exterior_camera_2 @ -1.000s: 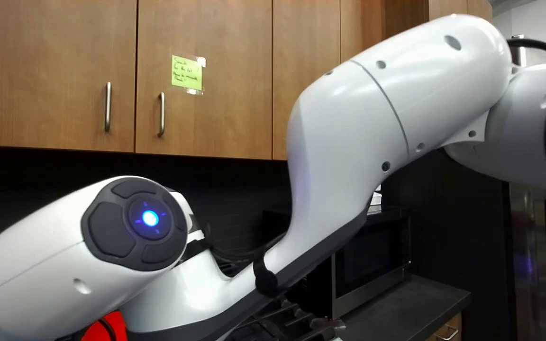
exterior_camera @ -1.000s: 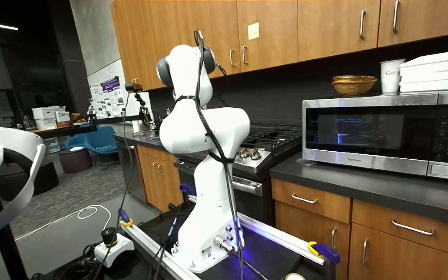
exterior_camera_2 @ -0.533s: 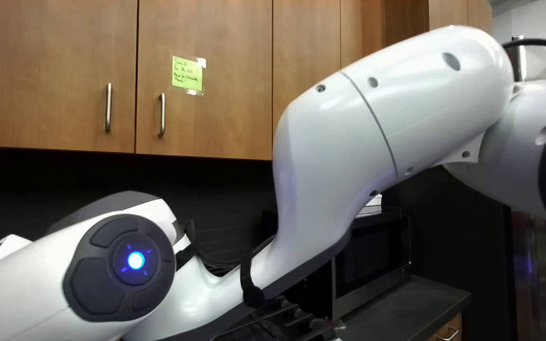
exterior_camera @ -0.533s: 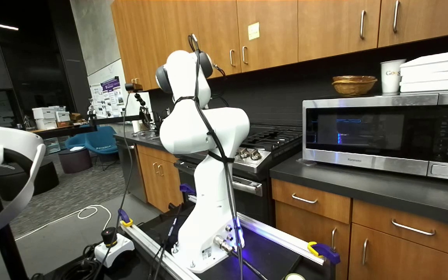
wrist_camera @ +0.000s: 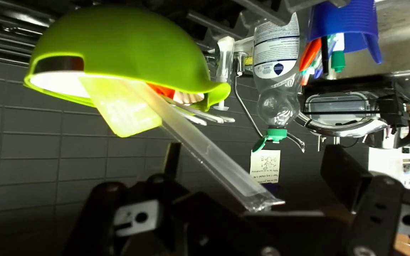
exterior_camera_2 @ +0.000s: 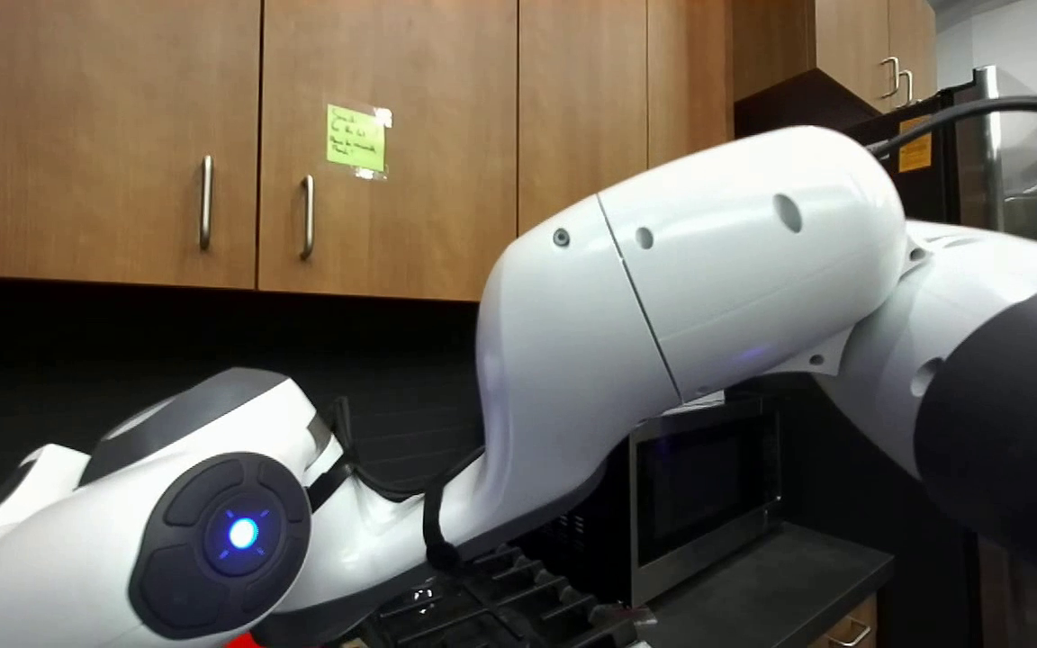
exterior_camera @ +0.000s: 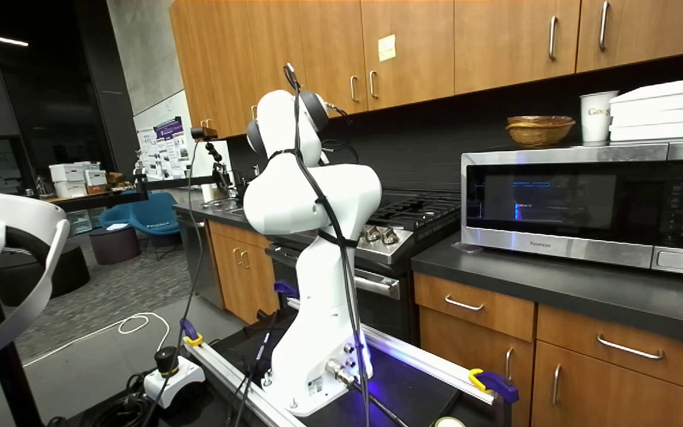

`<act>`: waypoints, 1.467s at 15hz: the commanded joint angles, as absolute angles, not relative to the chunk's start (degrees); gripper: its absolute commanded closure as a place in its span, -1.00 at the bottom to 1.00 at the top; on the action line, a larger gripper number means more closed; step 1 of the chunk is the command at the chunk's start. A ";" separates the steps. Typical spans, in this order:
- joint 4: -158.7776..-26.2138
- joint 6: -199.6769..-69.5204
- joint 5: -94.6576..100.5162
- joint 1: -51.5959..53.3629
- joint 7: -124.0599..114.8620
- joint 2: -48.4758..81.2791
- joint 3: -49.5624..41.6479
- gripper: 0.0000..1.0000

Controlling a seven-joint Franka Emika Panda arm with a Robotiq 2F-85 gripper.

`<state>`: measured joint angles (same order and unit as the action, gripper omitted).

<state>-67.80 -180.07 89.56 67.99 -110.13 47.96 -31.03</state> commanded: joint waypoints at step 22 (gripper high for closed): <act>-60.90 -180.62 106.27 64.88 -123.83 51.67 -31.54 -1.00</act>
